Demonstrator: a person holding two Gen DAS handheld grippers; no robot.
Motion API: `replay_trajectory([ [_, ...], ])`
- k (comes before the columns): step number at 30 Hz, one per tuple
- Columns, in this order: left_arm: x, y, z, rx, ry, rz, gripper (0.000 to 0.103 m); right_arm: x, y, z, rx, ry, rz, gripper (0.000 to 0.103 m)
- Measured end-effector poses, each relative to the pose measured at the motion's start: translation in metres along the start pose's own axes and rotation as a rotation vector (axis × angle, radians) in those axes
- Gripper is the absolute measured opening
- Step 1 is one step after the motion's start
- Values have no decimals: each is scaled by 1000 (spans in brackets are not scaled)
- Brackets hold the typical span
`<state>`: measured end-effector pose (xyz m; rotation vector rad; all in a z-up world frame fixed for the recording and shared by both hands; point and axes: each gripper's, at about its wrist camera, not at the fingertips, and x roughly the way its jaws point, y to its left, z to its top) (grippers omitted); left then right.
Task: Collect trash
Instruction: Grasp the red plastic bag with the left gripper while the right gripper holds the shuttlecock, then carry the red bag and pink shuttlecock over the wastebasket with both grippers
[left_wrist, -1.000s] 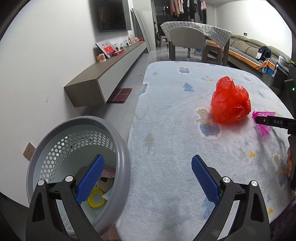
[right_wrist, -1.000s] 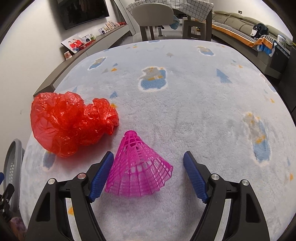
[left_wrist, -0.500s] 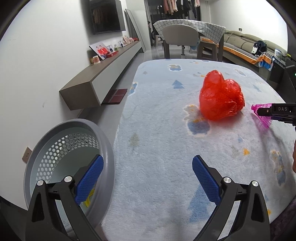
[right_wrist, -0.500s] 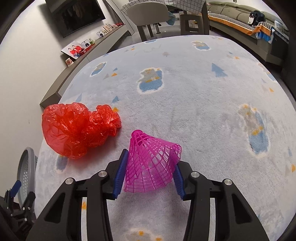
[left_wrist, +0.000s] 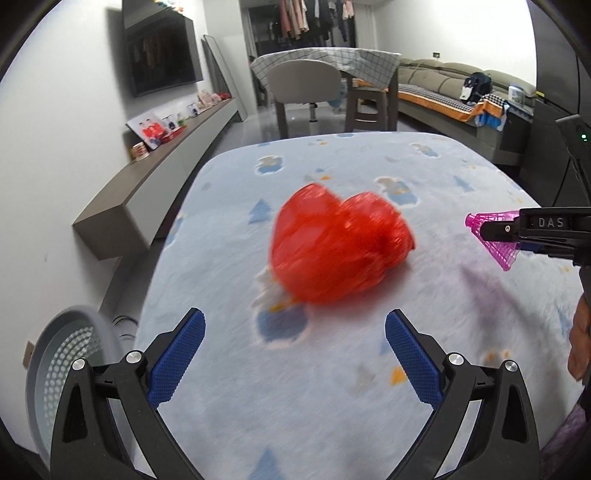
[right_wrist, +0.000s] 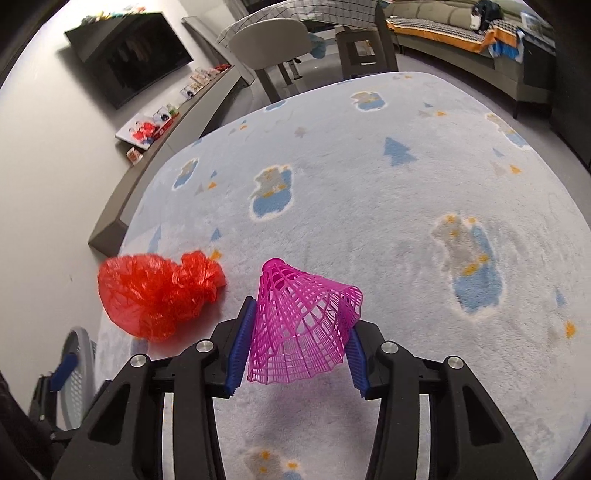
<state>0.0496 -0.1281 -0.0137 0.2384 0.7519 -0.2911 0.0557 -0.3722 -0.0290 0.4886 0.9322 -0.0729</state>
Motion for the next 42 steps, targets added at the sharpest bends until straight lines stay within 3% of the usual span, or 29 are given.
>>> replay_trajectory([
  [5, 28, -26, 27, 25, 35, -99, 96, -10, -14, 11, 63, -14, 33, 44],
  [11, 56, -36, 50, 0, 44, -97, 96, -14, -15, 14, 70, -19, 57, 44],
  [18, 91, -41, 55, 10, 92, -34, 96, -14, -6, 15, 33, -21, 58, 44],
  [20, 98, -40, 53, -2, 98, -34, 90, -14, -5, 15, 28, -24, 54, 44],
  [24, 99, -42, 51, -10, 110, -109, 50, -12, -7, 14, 35, -19, 52, 44],
  [27, 90, -49, 49, 29, 92, -103, 35, -10, -6, 14, 31, -16, 49, 44],
  [34, 57, -34, 36, 11, 52, -85, 33, -17, 13, 12, -5, -37, 57, 44],
  [42, 2, 12, 20, -11, -6, -21, 33, -17, 56, 0, -66, -37, 90, 44],
])
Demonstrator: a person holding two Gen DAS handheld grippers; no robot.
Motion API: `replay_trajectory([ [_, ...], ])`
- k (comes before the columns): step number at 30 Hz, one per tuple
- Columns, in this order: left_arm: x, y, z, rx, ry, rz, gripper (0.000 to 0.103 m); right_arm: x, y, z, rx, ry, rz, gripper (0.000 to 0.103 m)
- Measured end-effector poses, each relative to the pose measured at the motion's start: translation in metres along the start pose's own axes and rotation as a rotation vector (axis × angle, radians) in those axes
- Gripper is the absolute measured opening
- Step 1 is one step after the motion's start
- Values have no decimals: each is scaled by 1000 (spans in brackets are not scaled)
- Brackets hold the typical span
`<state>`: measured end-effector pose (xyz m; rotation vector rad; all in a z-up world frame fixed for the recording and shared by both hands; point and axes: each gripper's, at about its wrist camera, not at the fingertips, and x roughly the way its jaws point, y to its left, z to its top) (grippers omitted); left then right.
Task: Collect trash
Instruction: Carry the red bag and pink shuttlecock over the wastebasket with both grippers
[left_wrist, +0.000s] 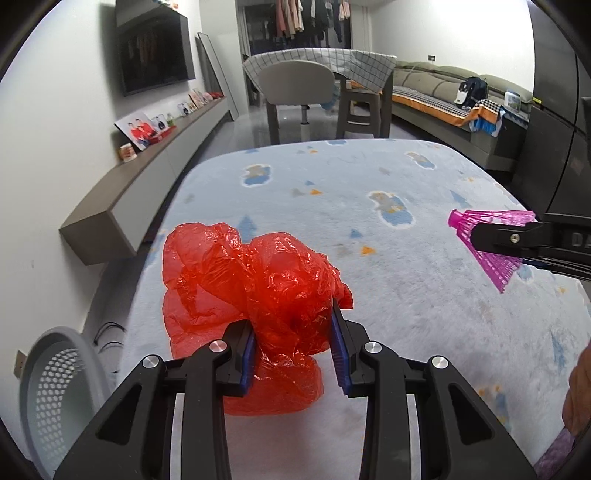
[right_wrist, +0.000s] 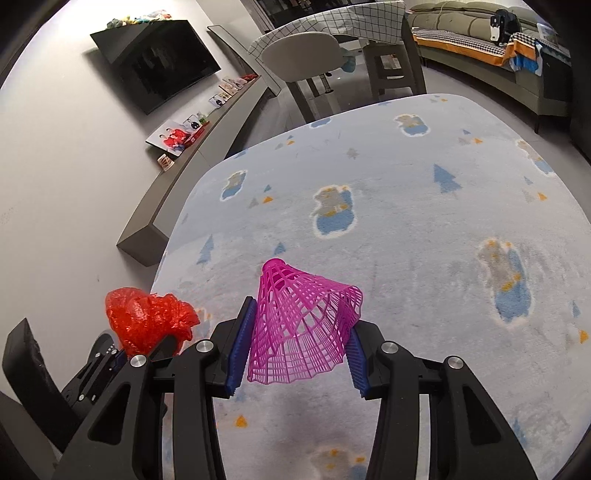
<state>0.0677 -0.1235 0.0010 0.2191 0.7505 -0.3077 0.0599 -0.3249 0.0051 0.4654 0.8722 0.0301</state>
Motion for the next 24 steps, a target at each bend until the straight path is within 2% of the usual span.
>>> replay_trajectory([
  [14, -54, 98, -49, -104, 0, 124, 33, 23, 104, -38, -149, 38, 91, 44],
  [24, -74, 170, -81, -219, 29, 221, 33, 41, 194, -71, -267, 106, 217, 44],
])
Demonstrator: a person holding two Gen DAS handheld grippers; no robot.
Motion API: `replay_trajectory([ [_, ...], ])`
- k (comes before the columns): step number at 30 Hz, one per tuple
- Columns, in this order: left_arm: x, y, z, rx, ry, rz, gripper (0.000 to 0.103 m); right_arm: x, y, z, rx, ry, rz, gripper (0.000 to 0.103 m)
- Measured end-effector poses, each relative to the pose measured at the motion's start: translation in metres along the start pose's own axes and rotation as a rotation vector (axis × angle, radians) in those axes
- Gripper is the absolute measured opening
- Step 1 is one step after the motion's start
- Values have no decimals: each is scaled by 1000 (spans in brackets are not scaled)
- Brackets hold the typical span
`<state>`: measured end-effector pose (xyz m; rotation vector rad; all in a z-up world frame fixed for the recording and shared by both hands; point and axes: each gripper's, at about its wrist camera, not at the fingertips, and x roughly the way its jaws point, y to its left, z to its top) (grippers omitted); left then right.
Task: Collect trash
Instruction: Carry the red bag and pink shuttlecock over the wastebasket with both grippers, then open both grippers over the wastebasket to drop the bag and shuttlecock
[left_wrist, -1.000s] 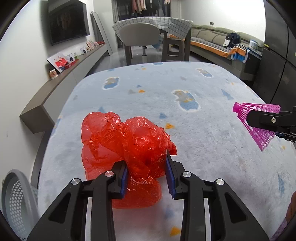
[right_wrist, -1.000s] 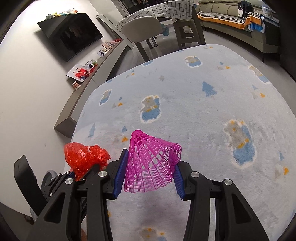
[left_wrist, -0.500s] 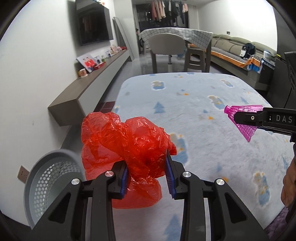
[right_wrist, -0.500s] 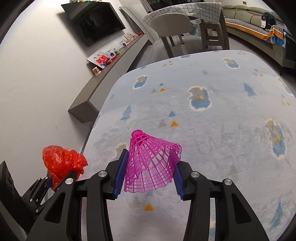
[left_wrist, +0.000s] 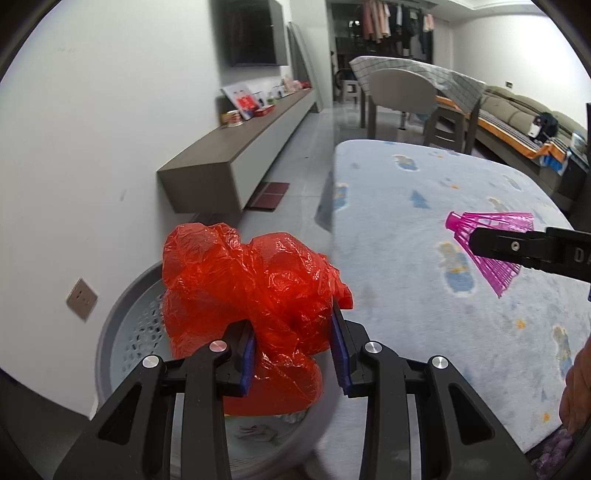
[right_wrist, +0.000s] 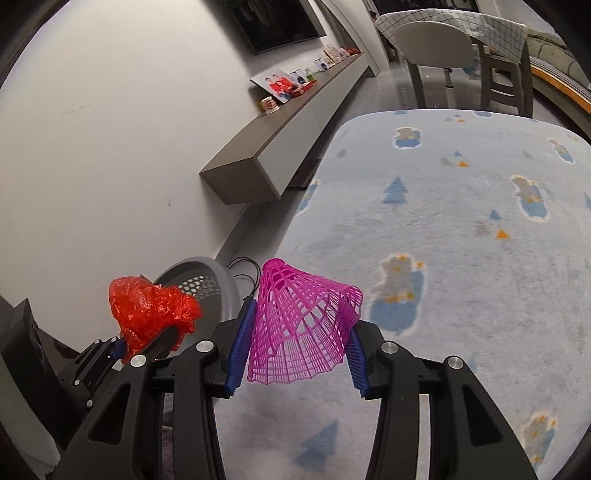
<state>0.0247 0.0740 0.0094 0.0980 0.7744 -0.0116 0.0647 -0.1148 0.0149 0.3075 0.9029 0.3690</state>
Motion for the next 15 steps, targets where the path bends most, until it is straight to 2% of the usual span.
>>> replay_trajectory([
  [4, -2, 27, -4, -48, 11, 51, 33, 14, 30, -4, -36, 39, 49, 44],
  [15, -5, 81, -14, -138, 2, 164, 34, 47, 104, -9, -219, 81, 62, 44],
])
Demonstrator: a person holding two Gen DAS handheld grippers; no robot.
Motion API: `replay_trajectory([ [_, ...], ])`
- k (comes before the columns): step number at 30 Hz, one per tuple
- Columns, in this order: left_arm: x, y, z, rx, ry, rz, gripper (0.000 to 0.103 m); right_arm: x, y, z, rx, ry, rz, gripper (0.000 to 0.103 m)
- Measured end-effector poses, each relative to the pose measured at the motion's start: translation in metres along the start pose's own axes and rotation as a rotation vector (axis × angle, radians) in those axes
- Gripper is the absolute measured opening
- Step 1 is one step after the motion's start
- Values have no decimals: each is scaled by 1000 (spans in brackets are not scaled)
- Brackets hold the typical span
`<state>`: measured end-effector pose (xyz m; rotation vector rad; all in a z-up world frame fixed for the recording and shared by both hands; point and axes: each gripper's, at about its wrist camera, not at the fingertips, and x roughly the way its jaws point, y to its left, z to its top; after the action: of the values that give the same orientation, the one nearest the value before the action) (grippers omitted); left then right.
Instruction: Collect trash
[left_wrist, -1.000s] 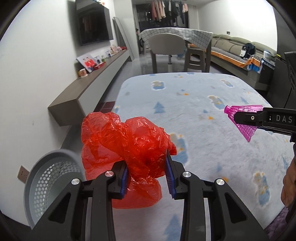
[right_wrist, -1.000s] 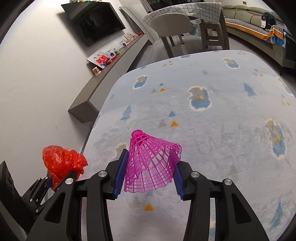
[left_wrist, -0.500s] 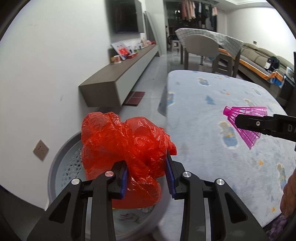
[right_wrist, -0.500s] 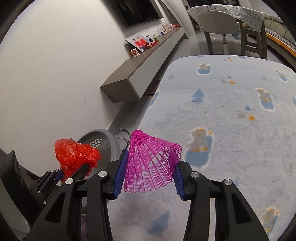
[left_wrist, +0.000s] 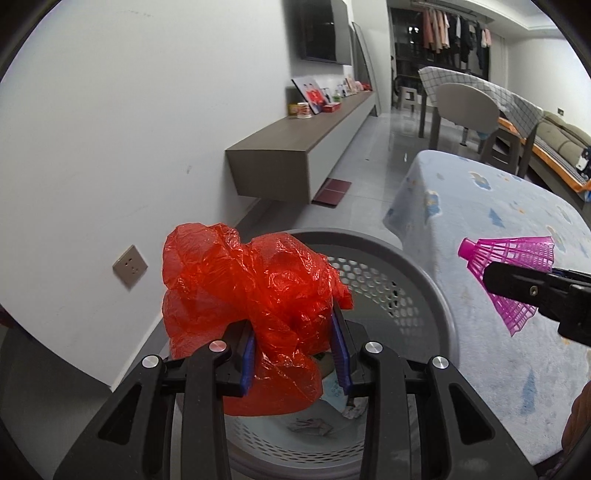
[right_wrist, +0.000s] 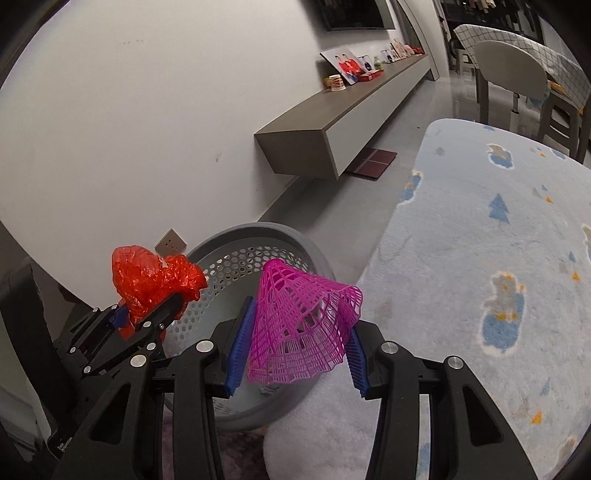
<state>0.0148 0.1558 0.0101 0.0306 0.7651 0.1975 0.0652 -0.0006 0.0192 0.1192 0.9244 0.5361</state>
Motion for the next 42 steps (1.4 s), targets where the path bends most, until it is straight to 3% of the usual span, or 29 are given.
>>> replay_trajectory([
  [10, 8, 28, -16, -58, 19, 71, 36, 41, 29, 6, -103, 35, 103, 44],
  [19, 18, 39, -20, -103, 50, 49, 39, 56, 32, 0, -155, 51, 108, 44],
  [23, 15, 39, -20, -94, 36, 81, 50, 55, 31, -1, -155, 43, 105, 51],
  [25, 12, 39, -21, -97, 20, 86, 76, 54, 30, 0, -151, 41, 109, 61],
  [26, 9, 39, -21, -98, 8, 85, 79, 53, 29, 0, -149, 35, 109, 66],
  [42, 12, 41, -22, -109, 22, 101, 89, 49, 28, -6, -131, 28, 74, 68],
])
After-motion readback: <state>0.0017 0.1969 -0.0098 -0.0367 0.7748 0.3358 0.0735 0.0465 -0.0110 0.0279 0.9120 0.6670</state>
